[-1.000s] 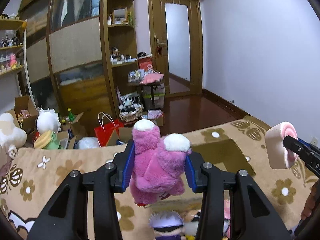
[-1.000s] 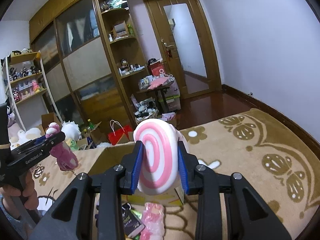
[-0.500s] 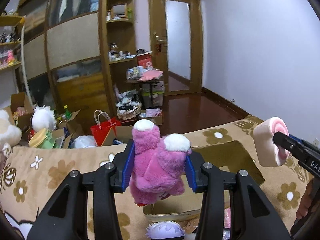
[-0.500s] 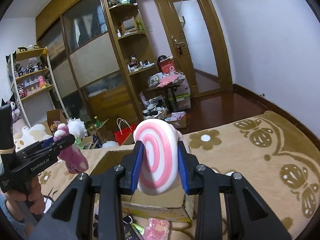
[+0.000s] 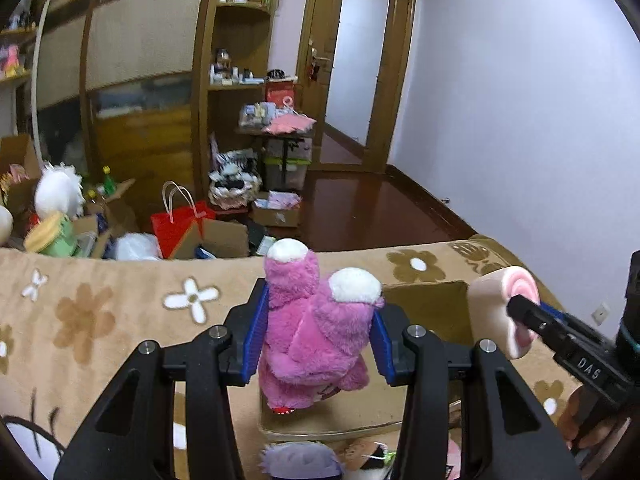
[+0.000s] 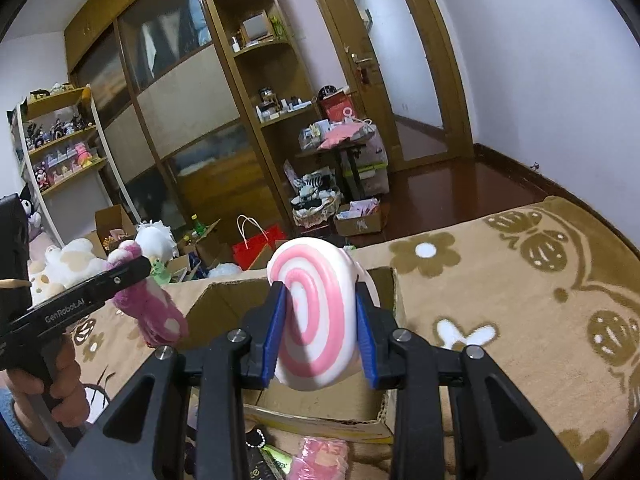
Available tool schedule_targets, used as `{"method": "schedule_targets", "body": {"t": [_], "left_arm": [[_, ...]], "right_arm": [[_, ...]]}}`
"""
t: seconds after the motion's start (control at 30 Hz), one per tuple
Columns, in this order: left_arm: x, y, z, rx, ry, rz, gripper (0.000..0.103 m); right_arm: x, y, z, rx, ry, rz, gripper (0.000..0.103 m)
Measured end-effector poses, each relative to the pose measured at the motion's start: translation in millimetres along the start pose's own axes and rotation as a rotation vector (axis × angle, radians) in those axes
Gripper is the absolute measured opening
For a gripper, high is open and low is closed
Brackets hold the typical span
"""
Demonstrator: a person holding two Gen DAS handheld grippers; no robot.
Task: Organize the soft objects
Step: 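Lift the pink bunny with the left tool while the right tool lifts the lollipop cushion, then open the left tool over the box while the right tool releases the lollipop cushion inside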
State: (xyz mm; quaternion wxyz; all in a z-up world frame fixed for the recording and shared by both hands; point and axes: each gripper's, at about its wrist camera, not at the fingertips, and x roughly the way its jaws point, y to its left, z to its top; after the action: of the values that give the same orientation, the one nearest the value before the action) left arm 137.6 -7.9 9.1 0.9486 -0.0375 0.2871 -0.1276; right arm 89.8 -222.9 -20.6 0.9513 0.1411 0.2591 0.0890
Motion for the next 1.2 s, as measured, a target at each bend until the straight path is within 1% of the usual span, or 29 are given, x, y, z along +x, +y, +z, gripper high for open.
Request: {"method": "schedule_targets", "body": {"t": [0.13,0.2,0.3,0.4,0.5,0.57,0.63,0.73,0.77,0.8,0.87,0.93,1.0,1.07,1.13,1.2], "left_arm": [[15,2,-2,-0.043,0.048,-0.054,0.044],[21,4,-2,-0.055,0.066,-0.058,0.044],[28,7,-4,-0.072,0.088,-0.051,0.045],[37,5,-7,-0.047,0.122,-0.010,0.047],[44,4,-11,-0.014,0.145,0.025,0.051],[45,4,-11,-0.006,0.143,0.043,0.055],[42,3,-10,0.010,0.127,0.056,0.065],[35,3,-9,0.029,0.106,0.074,0.074],[35,3,-9,0.036,0.109,0.082,0.076],[35,3,-9,0.039,0.113,0.090,0.077],[36,4,-11,0.046,0.136,0.114,0.077],[34,3,-13,0.054,0.144,0.129,0.077],[32,4,-13,0.054,0.158,0.127,0.077],[29,5,-13,0.047,0.171,0.126,0.082],[23,7,-14,0.044,0.170,0.137,0.088],[18,6,-15,0.052,0.170,0.145,0.089]], "right_arm": [[6,0,-1,-0.004,0.007,-0.003,0.035],[9,2,-3,-0.009,0.013,-0.010,0.035],[15,3,-4,-0.004,0.031,-0.003,0.035],[20,4,-8,-0.010,0.060,0.008,0.035],[26,7,-13,-0.029,0.089,0.007,0.039],[30,7,-16,-0.036,0.106,0.002,0.041],[34,7,-20,-0.039,0.126,-0.008,0.041],[35,8,-23,-0.050,0.133,-0.016,0.042],[35,9,-23,-0.052,0.131,-0.014,0.043],[34,10,-22,-0.054,0.128,-0.012,0.046],[30,12,-20,-0.058,0.113,-0.025,0.062],[24,14,-19,-0.055,0.097,-0.025,0.065],[20,14,-18,-0.047,0.098,-0.020,0.070],[18,17,-18,-0.037,0.099,-0.029,0.086],[14,19,-18,-0.028,0.093,-0.026,0.095],[9,21,-18,-0.019,0.085,-0.026,0.102]]}}
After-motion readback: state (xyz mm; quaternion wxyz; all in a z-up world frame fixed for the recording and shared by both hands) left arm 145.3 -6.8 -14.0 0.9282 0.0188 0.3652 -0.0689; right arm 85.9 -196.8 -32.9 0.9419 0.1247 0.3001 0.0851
